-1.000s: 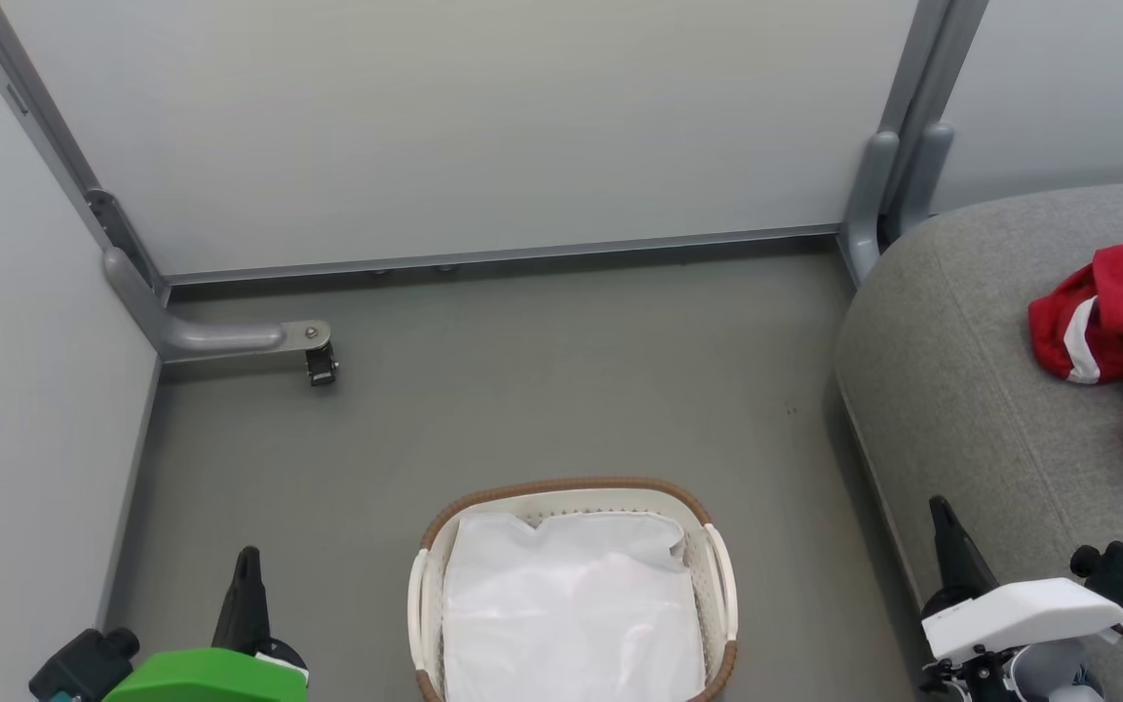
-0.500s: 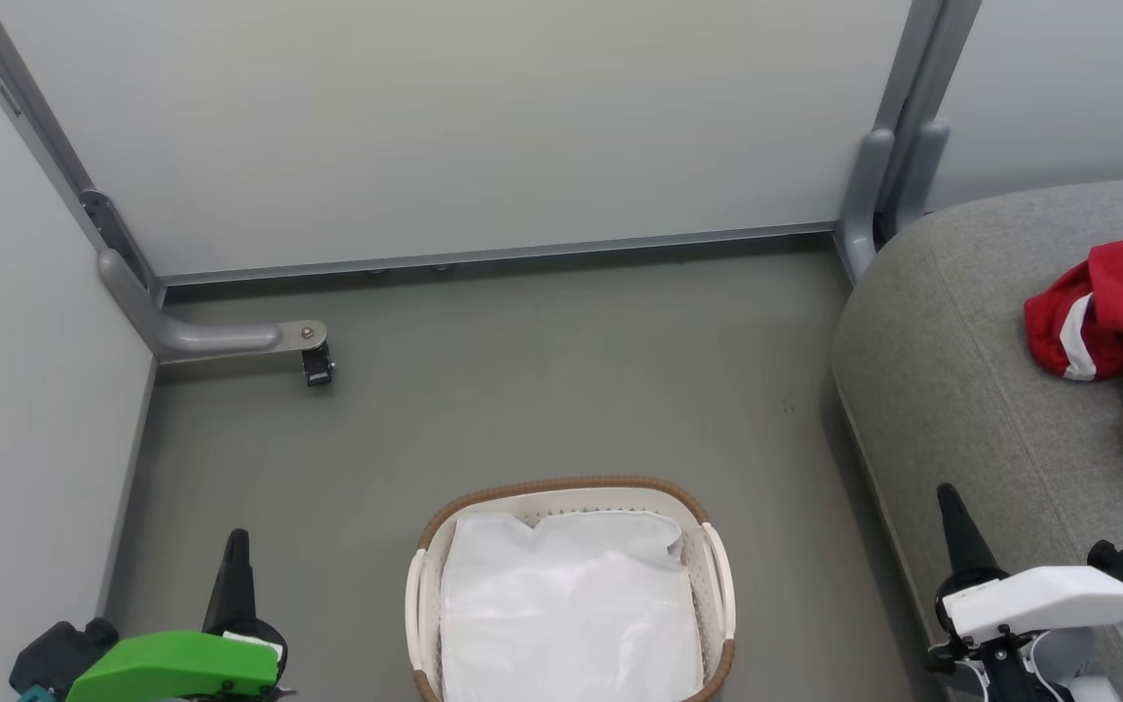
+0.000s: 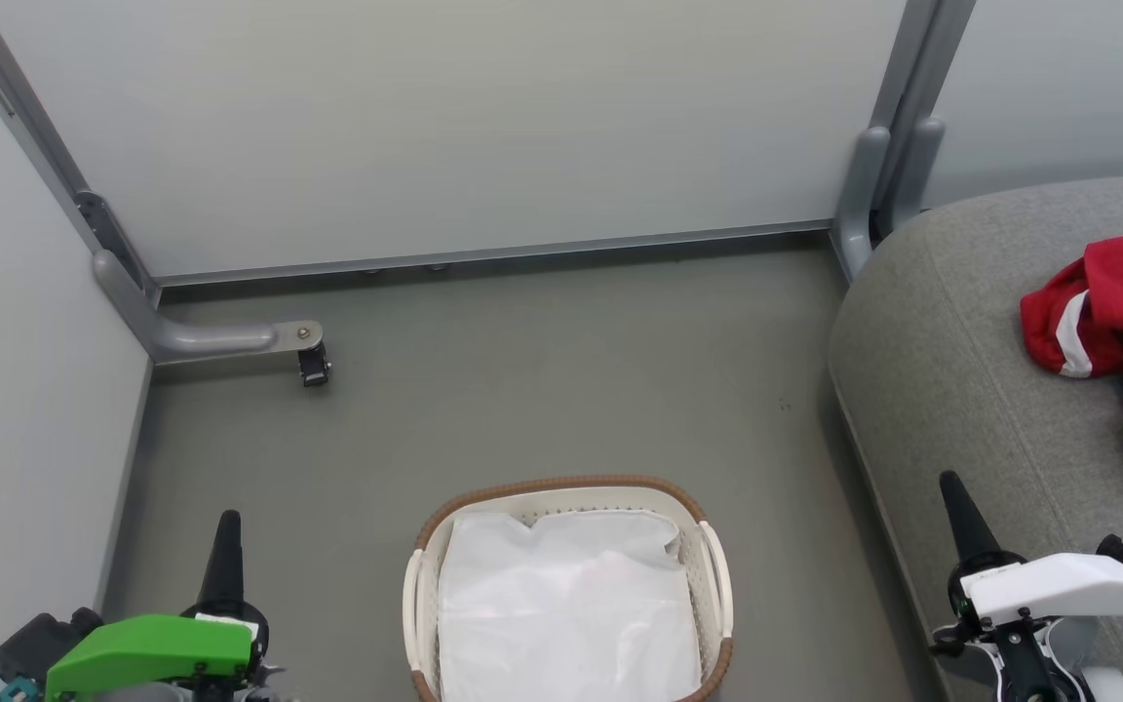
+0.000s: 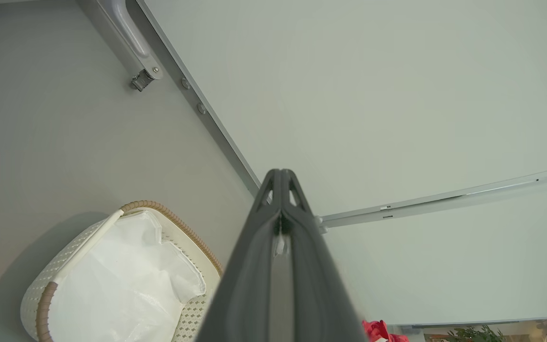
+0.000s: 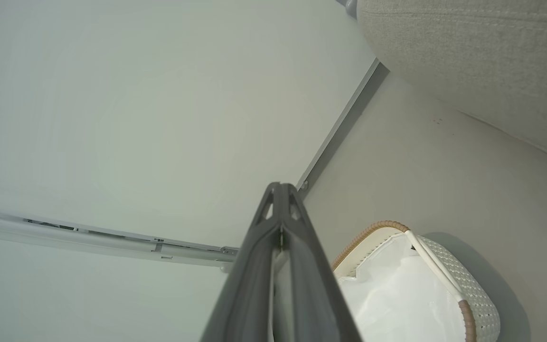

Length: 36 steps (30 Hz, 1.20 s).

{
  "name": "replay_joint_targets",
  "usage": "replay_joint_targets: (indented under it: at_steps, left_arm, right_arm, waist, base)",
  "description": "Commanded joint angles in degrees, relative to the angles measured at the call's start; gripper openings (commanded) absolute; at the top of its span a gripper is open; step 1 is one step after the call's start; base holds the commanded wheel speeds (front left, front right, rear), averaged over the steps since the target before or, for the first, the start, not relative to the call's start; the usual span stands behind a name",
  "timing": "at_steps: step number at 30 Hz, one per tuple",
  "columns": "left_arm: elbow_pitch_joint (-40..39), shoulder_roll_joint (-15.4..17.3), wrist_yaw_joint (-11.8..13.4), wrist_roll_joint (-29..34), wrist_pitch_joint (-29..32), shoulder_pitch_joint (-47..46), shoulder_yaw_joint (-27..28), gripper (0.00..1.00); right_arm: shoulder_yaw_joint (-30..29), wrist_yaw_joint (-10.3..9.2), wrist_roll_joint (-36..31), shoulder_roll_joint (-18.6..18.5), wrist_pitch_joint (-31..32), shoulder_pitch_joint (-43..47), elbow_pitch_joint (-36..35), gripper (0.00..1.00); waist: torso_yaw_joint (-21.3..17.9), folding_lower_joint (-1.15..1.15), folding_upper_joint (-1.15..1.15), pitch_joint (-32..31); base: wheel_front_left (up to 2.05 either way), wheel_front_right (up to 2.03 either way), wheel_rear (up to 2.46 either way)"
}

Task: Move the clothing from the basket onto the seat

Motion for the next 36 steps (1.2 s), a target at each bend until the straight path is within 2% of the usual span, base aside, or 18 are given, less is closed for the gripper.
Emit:
replay_joint_targets:
  at_steps: [1,36]
  left_arm:
    - [-0.39,0.53,-0.52,-1.41,0.51,-1.64,0.43,0.00]
    - [-0.12,0.38,-1.94,-16.22,5.08,-4.56,3.58,0.00]
  right_arm:
    - [-0.40,-0.03,1.56,-0.31,0.42,-0.84,-0.62,0.00]
    - [-2.25,-0.03,17.89,-0.44,4.73,-2.09,-1.19,0.00]
  waist:
    - [-0.03,0.00,0.00,0.01]
    - [-0.84,0.00,0.00,0.23]
  base:
    - [0.00,0.00,0.00]
    - [0.00,0.00,0.00]
